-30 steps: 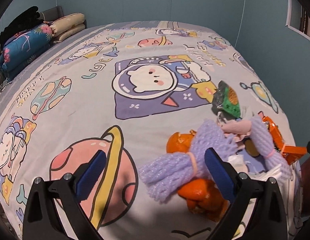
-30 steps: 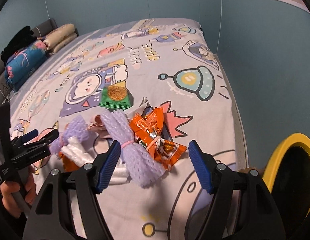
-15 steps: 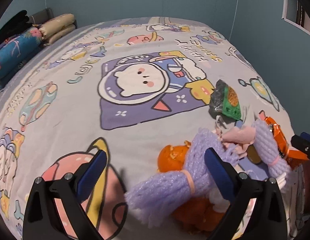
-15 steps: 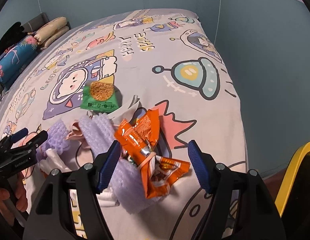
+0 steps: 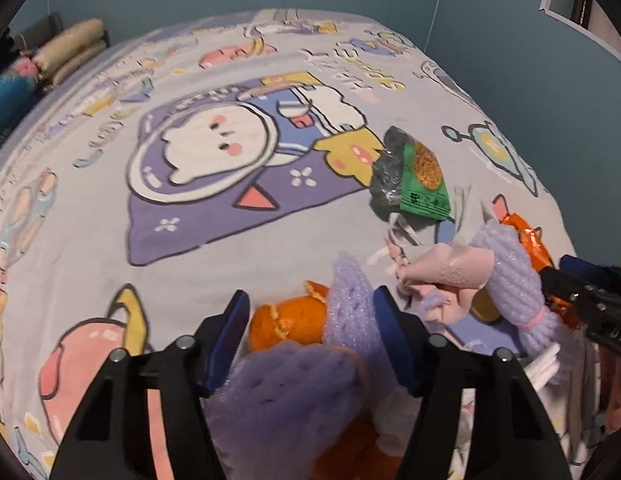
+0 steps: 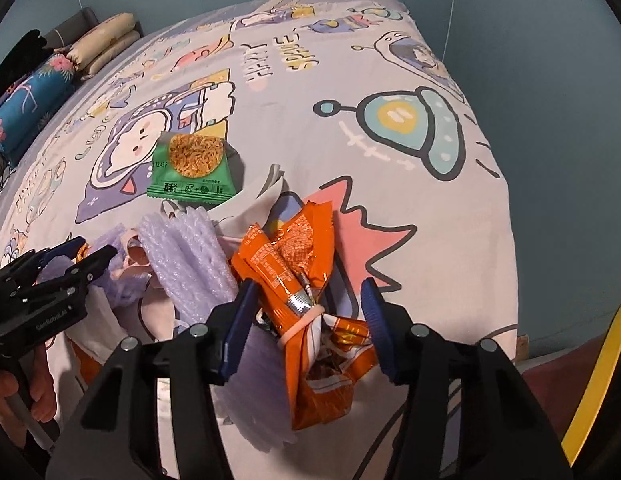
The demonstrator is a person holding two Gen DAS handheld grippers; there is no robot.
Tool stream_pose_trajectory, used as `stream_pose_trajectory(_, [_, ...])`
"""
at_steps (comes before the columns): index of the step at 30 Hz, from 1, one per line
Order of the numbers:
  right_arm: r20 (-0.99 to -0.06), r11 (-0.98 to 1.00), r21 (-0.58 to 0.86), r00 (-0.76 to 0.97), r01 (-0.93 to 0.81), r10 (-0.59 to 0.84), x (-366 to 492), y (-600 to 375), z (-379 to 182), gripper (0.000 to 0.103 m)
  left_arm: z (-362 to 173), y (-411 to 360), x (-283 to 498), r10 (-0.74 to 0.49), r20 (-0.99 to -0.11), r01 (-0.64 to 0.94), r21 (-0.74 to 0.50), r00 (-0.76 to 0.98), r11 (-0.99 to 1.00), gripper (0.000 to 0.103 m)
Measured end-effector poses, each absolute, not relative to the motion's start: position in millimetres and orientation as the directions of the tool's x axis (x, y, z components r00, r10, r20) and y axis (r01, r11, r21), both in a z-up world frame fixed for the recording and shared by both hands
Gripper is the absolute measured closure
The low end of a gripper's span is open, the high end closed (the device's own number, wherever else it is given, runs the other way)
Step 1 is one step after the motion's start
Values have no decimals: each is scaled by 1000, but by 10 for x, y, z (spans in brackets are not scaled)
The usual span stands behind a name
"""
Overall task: Collect trash
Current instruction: 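Grasp the purple foam net with the left tool while the right tool grasps the orange wrapper, then carry the purple net with the left tool while the right tool carries the orange wrapper to the bin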
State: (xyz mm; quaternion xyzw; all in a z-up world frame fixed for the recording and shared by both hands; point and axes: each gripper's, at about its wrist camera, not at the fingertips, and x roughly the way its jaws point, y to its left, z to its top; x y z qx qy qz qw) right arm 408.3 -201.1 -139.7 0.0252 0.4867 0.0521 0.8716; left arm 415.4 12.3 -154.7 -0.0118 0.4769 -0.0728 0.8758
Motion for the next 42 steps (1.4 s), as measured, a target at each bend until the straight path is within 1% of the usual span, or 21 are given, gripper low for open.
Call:
stream_pose_trajectory(5, [-855, 992, 91, 504, -84, 121, 4096, -1946, -1430, 65, -1515, 15, 4099, -176, -834, 176, -97, 523, 980, 49])
stream_pose_trajectory(6, [-855, 993, 83, 506, -90, 117, 4094, -1926, -1430, 69, -1509, -25, 4073, -176, -834, 187, -89, 523, 978, 52])
stream_pose_trajectory(10, [-848, 993, 58, 520, -101, 102, 4066, -1878, -1406, 76, -1499, -188, 3974, -146, -831, 230, -23, 537, 973, 60])
stream_pose_trajectory(11, [-846, 993, 57, 523, -104, 103, 4058, -1873, -1398, 78, -1488, -200, 3963, -147, -830, 235, -19, 538, 972, 63])
stream_pose_trajectory(12, [-842, 992, 60, 529, -108, 109, 4045, -1876, -1383, 80, -1470, -188, 3959, -153, -830, 233, -29, 537, 972, 67])
stream_pose_trajectory(15, [-834, 991, 64, 540, -116, 117, 4015, -1876, -1348, 85, -1403, -84, 3977, -194, -829, 221, -87, 525, 971, 73])
stream_pose_trajectory(18, [-826, 991, 61, 551, -120, 118, 3995, -1877, -1324, 87, -1356, -11, 3969, -198, -826, 207, -101, 528, 973, 77])
stream_pose_trajectory(19, [-825, 990, 63, 553, -123, 121, 3990, -1874, -1317, 88, -1342, 2, 3964, -200, -825, 205, -105, 529, 973, 81])
stream_pose_trajectory(20, [-823, 990, 62, 555, -127, 123, 3985, -1869, -1312, 88, -1321, 16, 3952, -203, -822, 204, -108, 532, 973, 83])
stream_pose_trajectory(24, [-821, 989, 77, 556, -122, 133, 3970, -1880, -1309, 89, -1232, 81, 3903, -204, -806, 200, -109, 555, 974, 84])
stream_pose_trajectory(29, [-813, 991, 82, 567, -110, 131, 3940, -1896, -1276, 89, -1140, 203, 3894, -229, -790, 187, -147, 569, 971, 84])
stream_pose_trajectory(37, [-784, 990, 99, 604, -99, 139, 3887, -1949, -1157, 89, -781, 453, 3790, -279, -709, 162, -230, 648, 960, 84])
stream_pose_trajectory(42, [-757, 989, 99, 637, -108, 145, 3803, -1940, -1035, 89, -562, 488, 3663, -265, -665, 155, -221, 699, 963, 84])
